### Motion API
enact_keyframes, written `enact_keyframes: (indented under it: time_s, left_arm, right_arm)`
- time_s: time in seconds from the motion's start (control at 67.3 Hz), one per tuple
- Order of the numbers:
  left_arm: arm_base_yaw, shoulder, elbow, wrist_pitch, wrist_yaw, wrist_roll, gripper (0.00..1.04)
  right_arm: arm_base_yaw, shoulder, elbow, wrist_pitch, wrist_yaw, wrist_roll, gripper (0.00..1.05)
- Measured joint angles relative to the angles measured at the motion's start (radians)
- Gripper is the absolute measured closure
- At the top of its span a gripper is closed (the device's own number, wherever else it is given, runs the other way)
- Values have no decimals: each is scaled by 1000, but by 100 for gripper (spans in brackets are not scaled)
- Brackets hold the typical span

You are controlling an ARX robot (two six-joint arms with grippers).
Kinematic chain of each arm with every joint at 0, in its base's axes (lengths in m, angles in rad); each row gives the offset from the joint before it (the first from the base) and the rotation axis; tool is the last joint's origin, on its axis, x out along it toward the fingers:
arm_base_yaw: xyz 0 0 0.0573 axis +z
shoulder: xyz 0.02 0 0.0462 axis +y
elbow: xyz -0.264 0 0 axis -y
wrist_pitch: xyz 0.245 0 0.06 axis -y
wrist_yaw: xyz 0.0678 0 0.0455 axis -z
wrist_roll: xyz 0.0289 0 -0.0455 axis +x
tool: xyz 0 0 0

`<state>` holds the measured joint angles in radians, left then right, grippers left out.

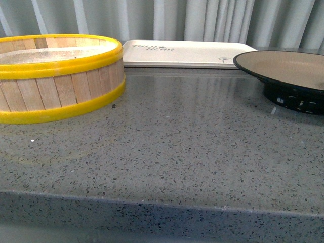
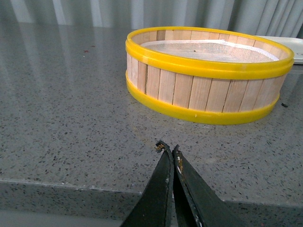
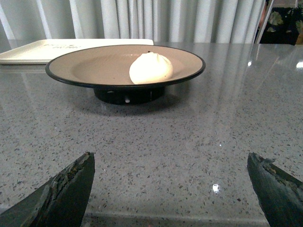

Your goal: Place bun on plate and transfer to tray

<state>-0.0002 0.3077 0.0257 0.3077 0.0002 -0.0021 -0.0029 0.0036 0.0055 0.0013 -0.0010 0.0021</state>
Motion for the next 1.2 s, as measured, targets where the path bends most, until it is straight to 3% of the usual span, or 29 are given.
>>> enact_keyframes:
  time_s: [0.46, 0.564, 0.787, 0.995, 1.025, 1.084, 1.144, 1.203]
  left_arm:
    - [0, -132, 0, -129, 0, 0, 101]
    - [0, -268, 0, -296, 0, 0, 101]
    - [0, -303, 0, -307, 0, 0, 101]
    - [0, -304, 0, -307, 0, 0, 66]
    - [0, -304, 0, -307, 0, 0, 62]
    - [0, -304, 0, -307, 0, 0, 51]
    - [0, -304, 0, -307, -1, 0, 41]
    - [0, -304, 0, -307, 0, 0, 26]
  right_arm:
    - [0, 0, 0, 0, 0, 0, 8]
    - [0, 0, 0, 0, 0, 0, 8]
    - [0, 0, 0, 0, 0, 0, 8]
    - [0, 0, 0, -1, 2, 0, 8]
    - [13, 9, 3, -10, 41, 14, 8]
    - [38, 92, 42, -29, 245, 84, 8]
    - [-21, 217, 92, 43, 304, 181, 8]
    - [-148, 377, 169, 179, 208, 286, 8]
